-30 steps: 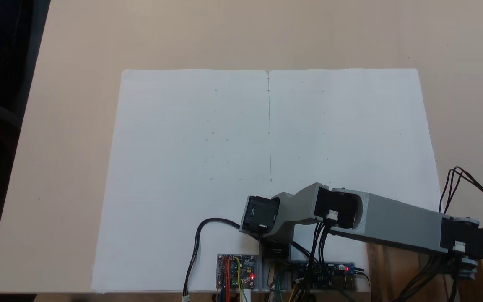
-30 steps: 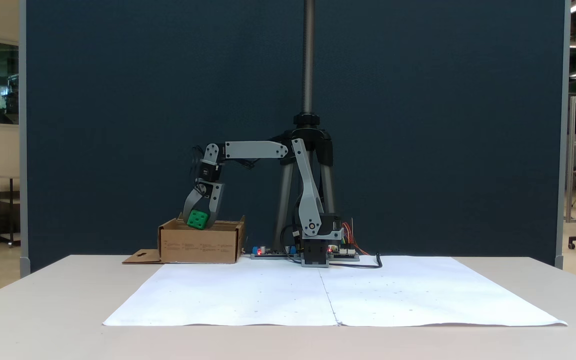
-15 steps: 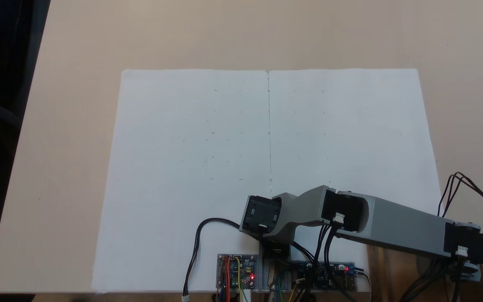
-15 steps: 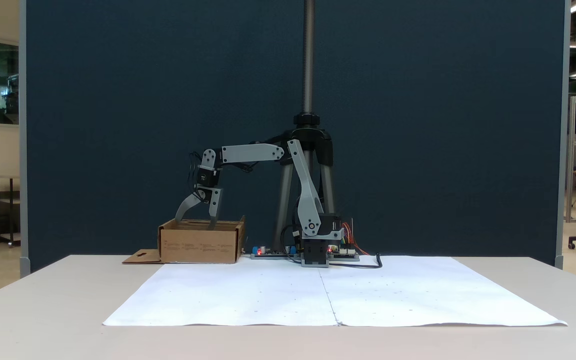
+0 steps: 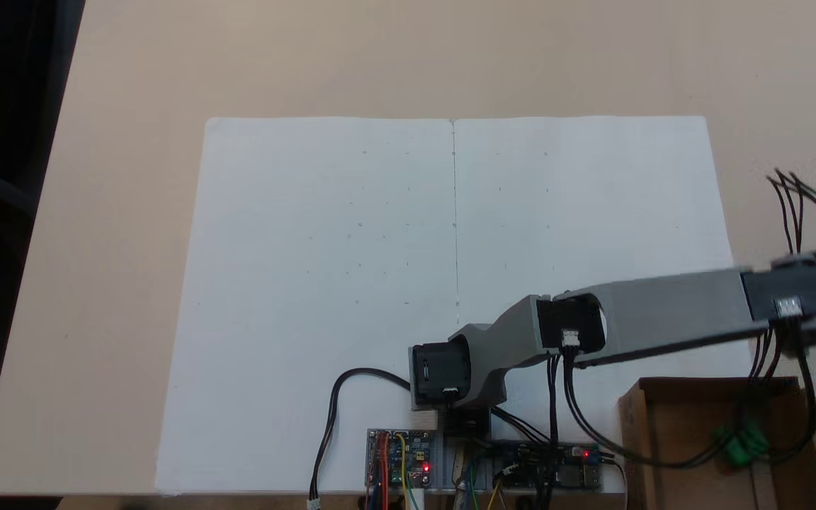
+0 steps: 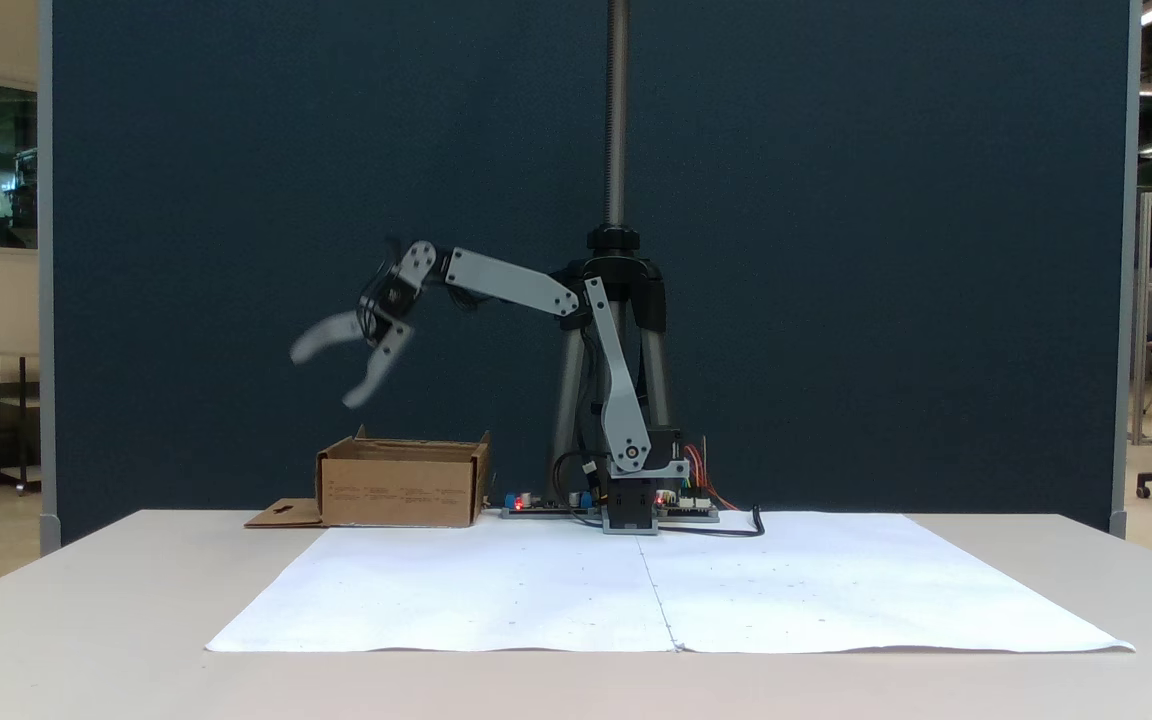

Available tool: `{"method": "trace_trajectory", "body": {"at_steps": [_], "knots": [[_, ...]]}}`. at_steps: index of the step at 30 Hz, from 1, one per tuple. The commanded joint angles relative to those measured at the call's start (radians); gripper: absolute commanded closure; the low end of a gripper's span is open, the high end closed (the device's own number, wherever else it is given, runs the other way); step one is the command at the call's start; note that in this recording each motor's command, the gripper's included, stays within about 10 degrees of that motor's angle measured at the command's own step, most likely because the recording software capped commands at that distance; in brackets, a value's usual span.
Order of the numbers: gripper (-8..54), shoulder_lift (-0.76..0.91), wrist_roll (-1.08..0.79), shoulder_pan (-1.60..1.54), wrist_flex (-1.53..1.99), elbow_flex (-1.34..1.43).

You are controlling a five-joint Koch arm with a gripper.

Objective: Grasp a green dice and put it in the bin.

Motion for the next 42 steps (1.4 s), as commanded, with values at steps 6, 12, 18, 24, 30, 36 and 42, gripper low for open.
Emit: {"method": "trace_trajectory", "body": {"at_steps": [6,12,18,24,30,36,42], "knots": [[2.0,0.064,0.084,-0.291,-0.138,-0.083],[1.9,0.066,0.092,-0.54,-0.206,-0.083],[1.0,0.074,0.138,-0.762,-0.216,-0.083],[1.0,0.083,0.186,-0.982,-0.216,-0.08],[0.9,0.083,0.186,-1.187,-0.249,0.002],[-0.3,0.158,0.183,-1.304,-0.407,0.221],[-0.2,0.337,0.147,-1.402,-0.622,0.558]]}}
